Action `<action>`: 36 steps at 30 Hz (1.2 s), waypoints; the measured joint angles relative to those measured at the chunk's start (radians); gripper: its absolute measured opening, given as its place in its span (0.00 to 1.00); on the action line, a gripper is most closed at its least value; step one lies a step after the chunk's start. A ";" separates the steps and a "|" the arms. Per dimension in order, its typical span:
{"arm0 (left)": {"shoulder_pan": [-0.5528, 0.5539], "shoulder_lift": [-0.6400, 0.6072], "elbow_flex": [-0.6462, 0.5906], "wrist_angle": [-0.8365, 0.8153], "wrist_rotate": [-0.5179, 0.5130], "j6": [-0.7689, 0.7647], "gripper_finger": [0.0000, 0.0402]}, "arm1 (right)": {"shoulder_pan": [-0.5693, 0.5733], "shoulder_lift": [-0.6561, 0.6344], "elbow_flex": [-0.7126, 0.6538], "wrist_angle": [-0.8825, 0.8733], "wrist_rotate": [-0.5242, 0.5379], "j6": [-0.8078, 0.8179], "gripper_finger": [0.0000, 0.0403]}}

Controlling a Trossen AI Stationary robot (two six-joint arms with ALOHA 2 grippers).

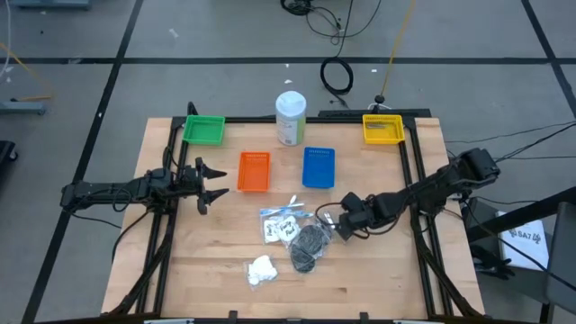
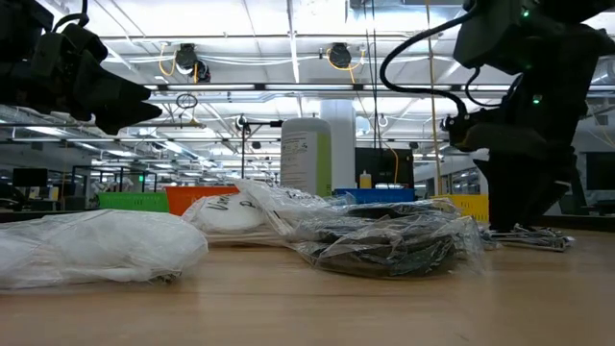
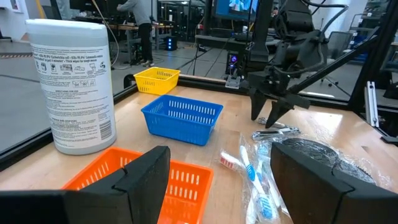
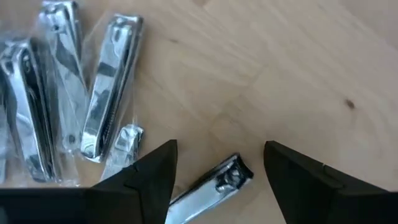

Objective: Pick & Place Travel size toiletries
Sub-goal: Put the nail cutter into the yellow bin

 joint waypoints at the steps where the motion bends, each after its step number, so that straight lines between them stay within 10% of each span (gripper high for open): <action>1: 0.000 0.000 0.000 0.000 0.000 0.000 0.68 | -0.004 -0.004 0.000 -0.004 -0.011 0.009 0.57; 23: 0.000 0.000 0.000 0.000 0.000 0.000 0.68 | 0.100 -0.029 -0.001 -0.099 -0.124 0.262 0.55; 36: 0.000 0.000 0.000 0.000 0.000 0.000 0.68 | 0.085 -0.088 -0.007 0.023 -0.005 -0.047 0.51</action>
